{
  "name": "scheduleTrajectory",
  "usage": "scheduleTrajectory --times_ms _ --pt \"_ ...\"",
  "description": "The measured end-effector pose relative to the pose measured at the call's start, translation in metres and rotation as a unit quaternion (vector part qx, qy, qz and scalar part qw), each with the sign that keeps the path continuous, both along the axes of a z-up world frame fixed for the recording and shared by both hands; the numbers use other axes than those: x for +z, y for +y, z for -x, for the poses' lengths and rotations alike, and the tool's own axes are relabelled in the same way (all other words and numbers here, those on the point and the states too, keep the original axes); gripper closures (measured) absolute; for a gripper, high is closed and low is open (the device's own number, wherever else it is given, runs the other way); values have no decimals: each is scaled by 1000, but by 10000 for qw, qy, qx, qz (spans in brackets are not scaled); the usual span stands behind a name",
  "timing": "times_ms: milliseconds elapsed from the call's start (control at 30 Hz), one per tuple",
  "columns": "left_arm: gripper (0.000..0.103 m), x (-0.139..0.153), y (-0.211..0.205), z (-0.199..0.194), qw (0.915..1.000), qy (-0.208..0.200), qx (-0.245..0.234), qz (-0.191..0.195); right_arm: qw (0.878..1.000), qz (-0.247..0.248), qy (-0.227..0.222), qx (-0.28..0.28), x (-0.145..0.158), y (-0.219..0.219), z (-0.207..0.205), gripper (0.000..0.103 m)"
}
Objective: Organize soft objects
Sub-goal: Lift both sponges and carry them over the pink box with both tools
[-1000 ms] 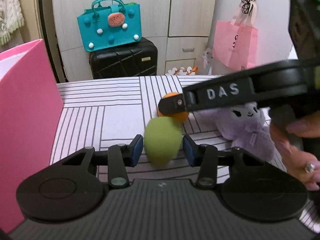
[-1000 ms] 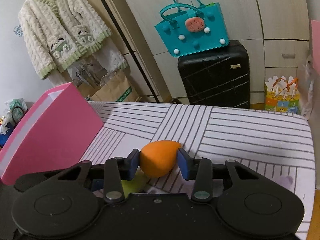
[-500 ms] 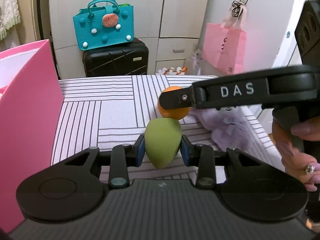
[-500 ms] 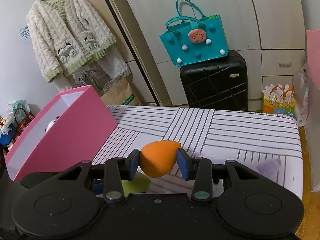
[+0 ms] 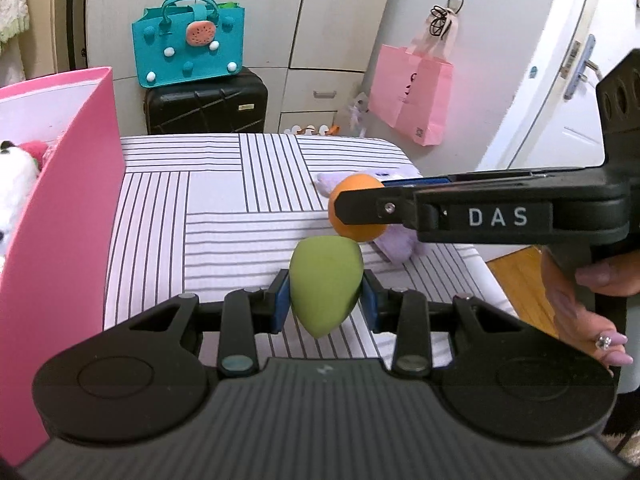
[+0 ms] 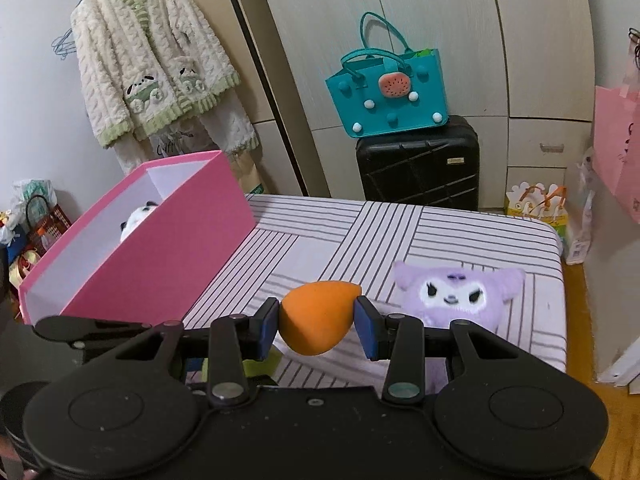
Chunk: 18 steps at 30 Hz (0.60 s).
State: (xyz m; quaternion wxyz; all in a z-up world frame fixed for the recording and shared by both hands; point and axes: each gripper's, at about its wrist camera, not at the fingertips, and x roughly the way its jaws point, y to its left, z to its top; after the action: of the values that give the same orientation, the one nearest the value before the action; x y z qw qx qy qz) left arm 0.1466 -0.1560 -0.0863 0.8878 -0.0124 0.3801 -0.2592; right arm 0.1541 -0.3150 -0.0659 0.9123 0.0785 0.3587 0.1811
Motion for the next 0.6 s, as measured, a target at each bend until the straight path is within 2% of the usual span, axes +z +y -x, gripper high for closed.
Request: scheduleTrajectory --times_ms 267,400,600 --pt "68 9 15 23 9996 166 -224 18 9996 273 51 63 3 7 31 57" --pt "68 10 18 31 9983 122 -474 -310 9991 391 108 149 2 10 42 57" --pt "68 15 33 37 9959 346 -728 -410 9982 516 172 270 5 17 59 57"
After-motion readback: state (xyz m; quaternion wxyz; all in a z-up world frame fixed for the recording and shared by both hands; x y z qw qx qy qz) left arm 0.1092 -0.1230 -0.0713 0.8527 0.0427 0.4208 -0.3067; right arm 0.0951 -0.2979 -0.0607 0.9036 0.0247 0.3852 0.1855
